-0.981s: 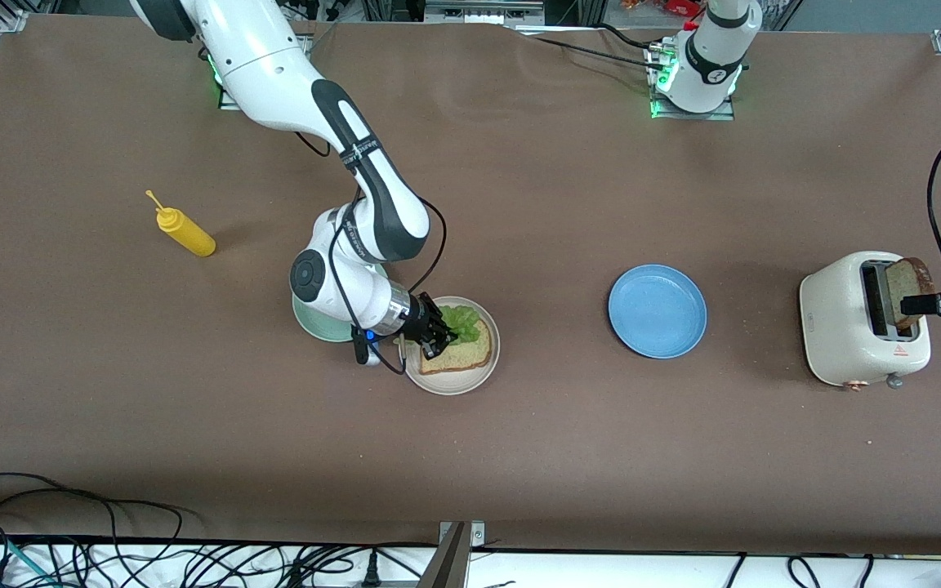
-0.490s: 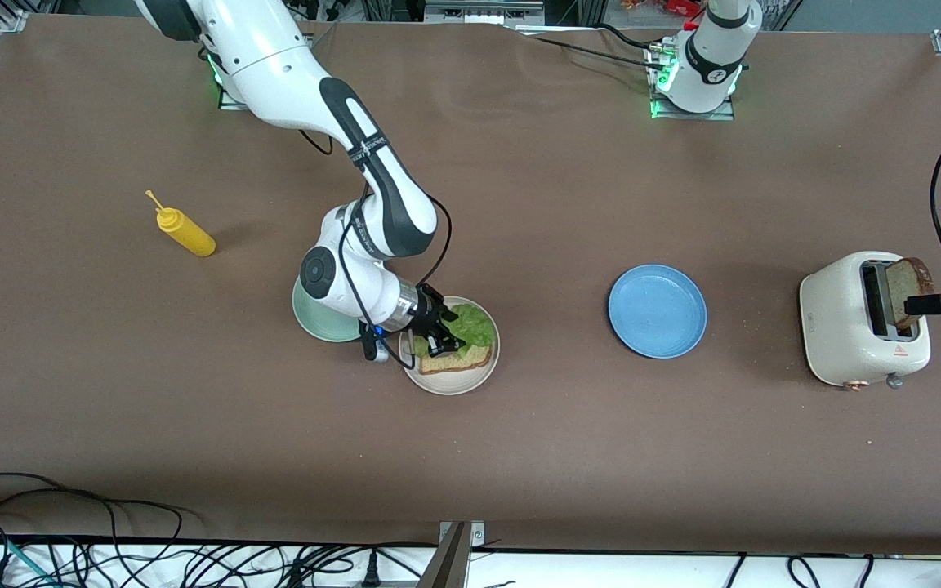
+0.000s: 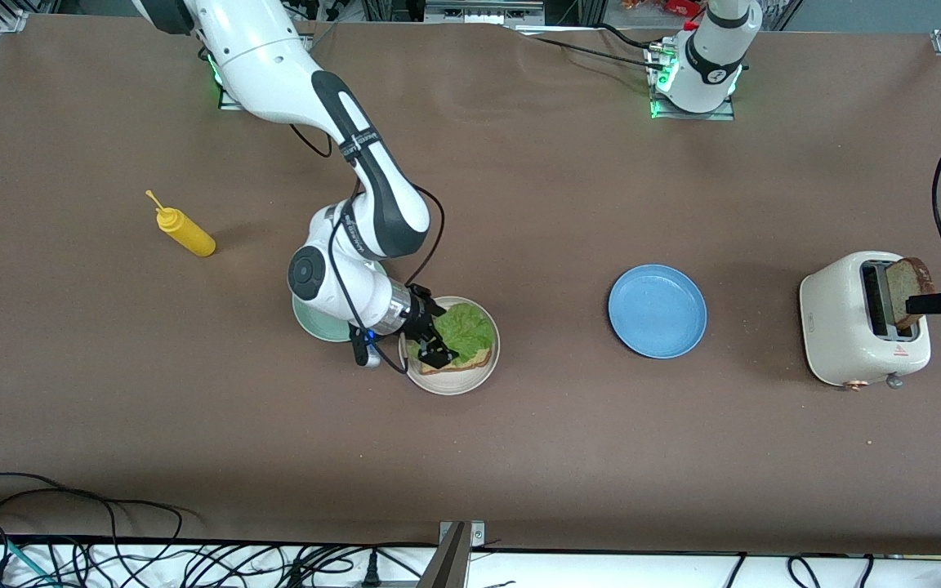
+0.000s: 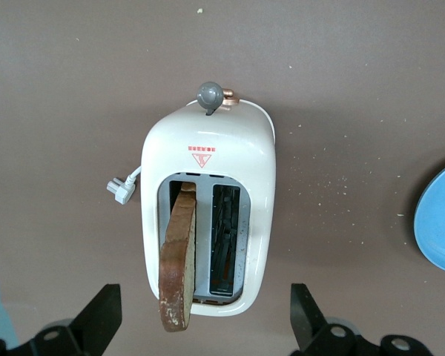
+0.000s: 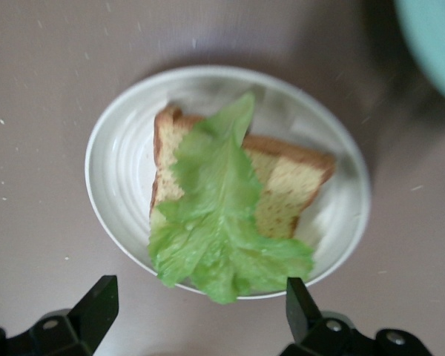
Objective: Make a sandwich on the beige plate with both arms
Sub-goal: 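Lower the lettuce onto the toast and open the right gripper, then withdraw the right gripper from the plate toward the mustard bottle, then position the right gripper above the yellow mustard bottle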
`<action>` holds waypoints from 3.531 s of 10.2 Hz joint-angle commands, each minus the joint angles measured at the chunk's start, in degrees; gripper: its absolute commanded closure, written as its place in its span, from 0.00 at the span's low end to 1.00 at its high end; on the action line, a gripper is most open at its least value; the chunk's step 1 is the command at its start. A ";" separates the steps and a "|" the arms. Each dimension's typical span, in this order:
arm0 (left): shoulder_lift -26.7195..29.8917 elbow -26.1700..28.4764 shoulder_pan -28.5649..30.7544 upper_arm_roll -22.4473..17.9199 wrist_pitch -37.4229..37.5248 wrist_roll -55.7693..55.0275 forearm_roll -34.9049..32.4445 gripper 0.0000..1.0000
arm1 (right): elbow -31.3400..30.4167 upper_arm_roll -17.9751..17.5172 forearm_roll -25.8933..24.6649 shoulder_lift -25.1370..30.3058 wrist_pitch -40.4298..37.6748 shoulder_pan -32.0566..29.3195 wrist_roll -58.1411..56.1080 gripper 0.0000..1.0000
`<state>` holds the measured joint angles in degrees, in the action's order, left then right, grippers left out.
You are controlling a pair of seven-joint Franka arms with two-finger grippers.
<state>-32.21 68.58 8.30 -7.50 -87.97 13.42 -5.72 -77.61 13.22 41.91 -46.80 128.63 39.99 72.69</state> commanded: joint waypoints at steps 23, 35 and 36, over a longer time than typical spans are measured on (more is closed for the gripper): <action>0.83 1.12 1.37 0.55 -0.71 1.44 2.73 0.00 | -4.66 36.44 -29.61 24.92 -39.25 2.46 -85.79 0.00; 0.74 1.12 1.37 0.55 -0.71 1.44 2.73 0.00 | -17.58 -15.32 -47.43 39.33 -27.47 -43.24 -78.41 0.00; 0.83 1.12 1.37 0.64 -0.71 1.44 2.73 0.00 | -17.23 -15.24 -47.80 39.33 -27.82 -43.15 -78.41 0.00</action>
<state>-32.21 68.94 9.20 -7.15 -88.14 13.75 -4.40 -91.83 -0.37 -4.37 -10.28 99.63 -2.03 -7.06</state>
